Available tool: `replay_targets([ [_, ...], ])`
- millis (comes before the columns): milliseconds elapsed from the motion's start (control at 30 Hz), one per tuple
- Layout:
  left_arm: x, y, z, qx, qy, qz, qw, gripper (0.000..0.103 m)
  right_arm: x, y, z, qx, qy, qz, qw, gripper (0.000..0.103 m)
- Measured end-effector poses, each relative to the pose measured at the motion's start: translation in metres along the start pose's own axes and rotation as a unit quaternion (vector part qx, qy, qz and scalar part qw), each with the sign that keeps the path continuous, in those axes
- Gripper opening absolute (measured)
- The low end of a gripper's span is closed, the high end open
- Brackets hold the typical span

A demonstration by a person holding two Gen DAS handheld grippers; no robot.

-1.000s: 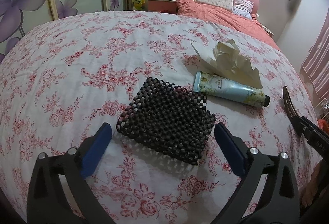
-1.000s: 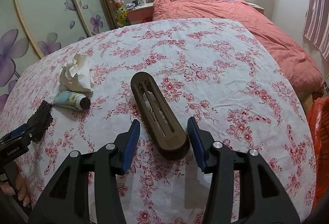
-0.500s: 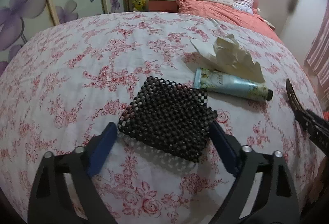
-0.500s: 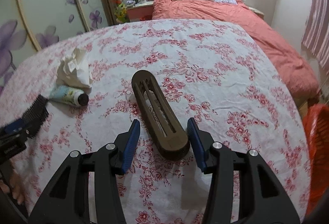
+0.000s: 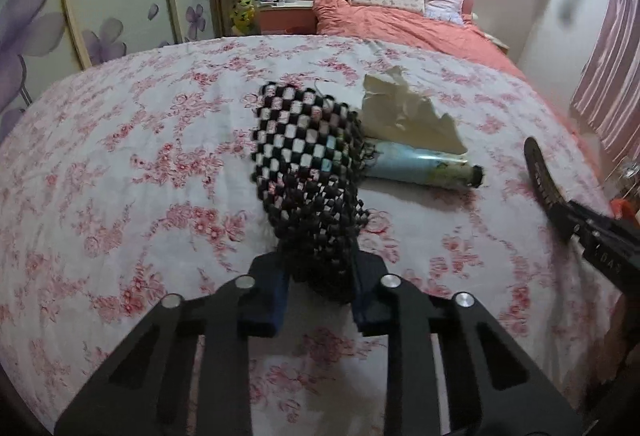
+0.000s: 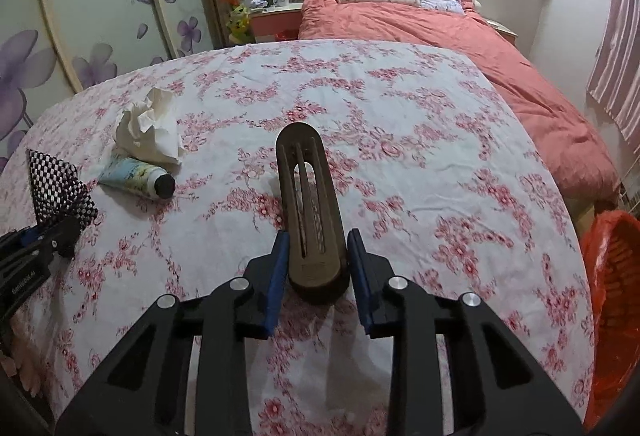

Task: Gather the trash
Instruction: 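Grasp the brown hairbrush with the right tool while the left tool grasps the black mesh pad, then carry the mesh pad and hairbrush over the orange basket and release both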

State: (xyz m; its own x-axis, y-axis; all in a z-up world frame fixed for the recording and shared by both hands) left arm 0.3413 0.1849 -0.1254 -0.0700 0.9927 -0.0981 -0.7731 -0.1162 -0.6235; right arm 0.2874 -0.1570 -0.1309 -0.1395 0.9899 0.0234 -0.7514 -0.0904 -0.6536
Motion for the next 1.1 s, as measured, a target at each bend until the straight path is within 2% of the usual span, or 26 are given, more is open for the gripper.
replay_targets([
  [267, -0.017, -0.007, 0.027, -0.028, 0.013, -0.008, 0.9995, 0.023, -0.021, 0.002, 0.028, -0.024, -0.005, -0.027, 0.999, 0.030],
  [500, -0.055, -0.014, 0.054, -0.049, 0.043, -0.026, 0.9975, 0.023, -0.055, 0.004, 0.067, -0.062, -0.002, -0.060, 0.996, 0.031],
  [833, -0.164, -0.016, 0.077, -0.060, 0.123, -0.071, 0.9880, 0.023, -0.132, 0.021, 0.118, -0.113, 0.043, -0.134, 0.984, 0.030],
  [1100, -0.272, -0.002, 0.088, -0.054, 0.214, -0.121, 0.9678, 0.023, -0.194, 0.045, 0.141, -0.138, 0.084, -0.199, 0.967, 0.030],
])
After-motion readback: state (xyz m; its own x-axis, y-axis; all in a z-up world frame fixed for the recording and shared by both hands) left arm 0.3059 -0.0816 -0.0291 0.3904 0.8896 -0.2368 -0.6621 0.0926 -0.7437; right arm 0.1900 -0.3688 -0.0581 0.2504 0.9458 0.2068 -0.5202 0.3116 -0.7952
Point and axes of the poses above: each gripper's, at about its wrist camera, not at the fingertips, and z roughly against the way its jaws point, x to its left, y to its underside, the point moved 5 cm from there along -z, roughly the way its jaws point, and after that the axes turned 3 degrees about y, right-handed, at the moved point
